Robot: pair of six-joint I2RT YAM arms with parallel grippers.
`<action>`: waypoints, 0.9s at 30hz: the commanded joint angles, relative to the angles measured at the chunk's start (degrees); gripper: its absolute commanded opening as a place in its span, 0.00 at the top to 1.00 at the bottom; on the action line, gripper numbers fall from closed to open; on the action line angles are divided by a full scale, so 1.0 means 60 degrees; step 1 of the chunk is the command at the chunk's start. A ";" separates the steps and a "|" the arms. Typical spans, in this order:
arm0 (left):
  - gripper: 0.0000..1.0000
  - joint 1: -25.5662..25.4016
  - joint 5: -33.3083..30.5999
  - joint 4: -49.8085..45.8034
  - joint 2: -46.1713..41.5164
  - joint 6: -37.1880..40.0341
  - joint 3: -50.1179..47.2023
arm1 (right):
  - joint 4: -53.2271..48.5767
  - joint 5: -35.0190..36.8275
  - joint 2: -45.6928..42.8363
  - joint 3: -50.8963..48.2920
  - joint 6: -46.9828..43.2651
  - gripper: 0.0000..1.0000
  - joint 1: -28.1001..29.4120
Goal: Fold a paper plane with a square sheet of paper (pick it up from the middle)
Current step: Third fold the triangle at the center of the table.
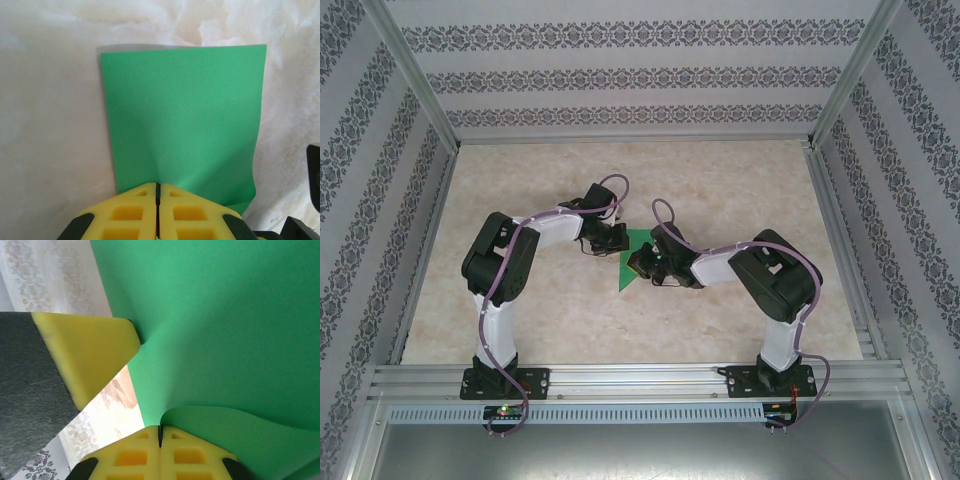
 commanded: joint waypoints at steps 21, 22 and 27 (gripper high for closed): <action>0.91 0.0049 -0.0208 -0.0699 0.0356 0.0006 0.0018 | 0.0168 0.0190 0.0360 0.0269 -0.0186 0.96 0.0001; 0.91 0.0053 -0.0212 -0.0699 0.0356 0.0003 0.0003 | 0.0109 0.0207 0.0337 0.0262 -0.0184 0.95 0.0005; 0.91 0.0052 -0.0235 -0.0706 0.0326 0.0000 0.0033 | -0.0201 0.0331 0.0240 0.0192 -0.0212 0.96 0.0003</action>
